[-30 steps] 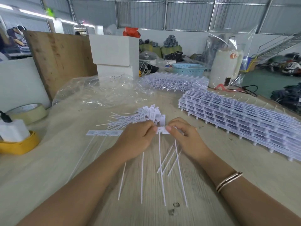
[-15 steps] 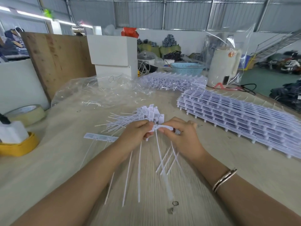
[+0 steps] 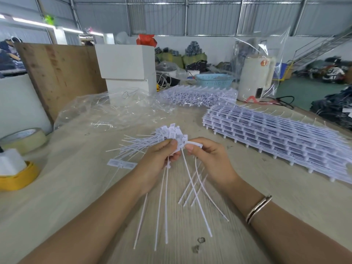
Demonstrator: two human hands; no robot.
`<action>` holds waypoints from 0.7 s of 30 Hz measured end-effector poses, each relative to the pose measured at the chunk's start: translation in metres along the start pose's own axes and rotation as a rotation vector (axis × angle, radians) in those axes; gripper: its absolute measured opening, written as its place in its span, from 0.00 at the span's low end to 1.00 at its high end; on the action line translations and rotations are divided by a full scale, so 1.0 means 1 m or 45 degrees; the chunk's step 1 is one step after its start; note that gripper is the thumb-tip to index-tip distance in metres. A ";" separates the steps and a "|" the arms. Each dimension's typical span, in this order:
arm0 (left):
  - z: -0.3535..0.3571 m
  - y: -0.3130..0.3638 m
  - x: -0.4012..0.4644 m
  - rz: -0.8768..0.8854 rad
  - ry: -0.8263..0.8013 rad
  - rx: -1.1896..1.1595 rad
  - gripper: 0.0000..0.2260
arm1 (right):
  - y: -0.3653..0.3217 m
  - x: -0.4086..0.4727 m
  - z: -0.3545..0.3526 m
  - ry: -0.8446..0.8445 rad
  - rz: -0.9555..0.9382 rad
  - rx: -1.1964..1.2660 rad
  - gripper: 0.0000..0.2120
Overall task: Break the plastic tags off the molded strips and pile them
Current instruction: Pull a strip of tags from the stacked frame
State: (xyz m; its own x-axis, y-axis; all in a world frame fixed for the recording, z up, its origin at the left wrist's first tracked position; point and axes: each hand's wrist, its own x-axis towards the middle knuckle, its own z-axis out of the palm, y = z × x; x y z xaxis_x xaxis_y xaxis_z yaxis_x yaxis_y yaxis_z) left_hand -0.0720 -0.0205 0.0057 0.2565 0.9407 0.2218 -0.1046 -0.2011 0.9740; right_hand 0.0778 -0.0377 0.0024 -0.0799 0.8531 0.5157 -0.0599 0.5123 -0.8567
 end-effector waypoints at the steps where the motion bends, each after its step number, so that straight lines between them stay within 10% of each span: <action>1: 0.000 0.001 -0.001 -0.006 -0.018 -0.040 0.15 | 0.000 0.001 0.000 0.016 0.040 0.035 0.07; 6: -0.017 0.016 -0.002 -0.030 -0.071 -0.304 0.17 | 0.001 0.005 -0.021 0.266 0.191 0.120 0.04; 14: -0.018 0.001 0.002 0.135 0.158 0.667 0.14 | 0.027 0.012 -0.022 0.135 0.270 -1.382 0.08; 21: -0.007 -0.010 -0.003 0.456 0.059 1.056 0.08 | 0.014 0.005 -0.004 0.117 -0.057 -1.208 0.22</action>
State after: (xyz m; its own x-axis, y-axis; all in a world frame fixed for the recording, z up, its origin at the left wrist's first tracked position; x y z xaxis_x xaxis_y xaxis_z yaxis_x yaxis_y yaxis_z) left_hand -0.0785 -0.0192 -0.0052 0.3012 0.7902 0.5338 0.5597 -0.5997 0.5719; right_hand 0.0810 -0.0260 -0.0067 -0.0164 0.8147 0.5796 0.7743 0.3771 -0.5082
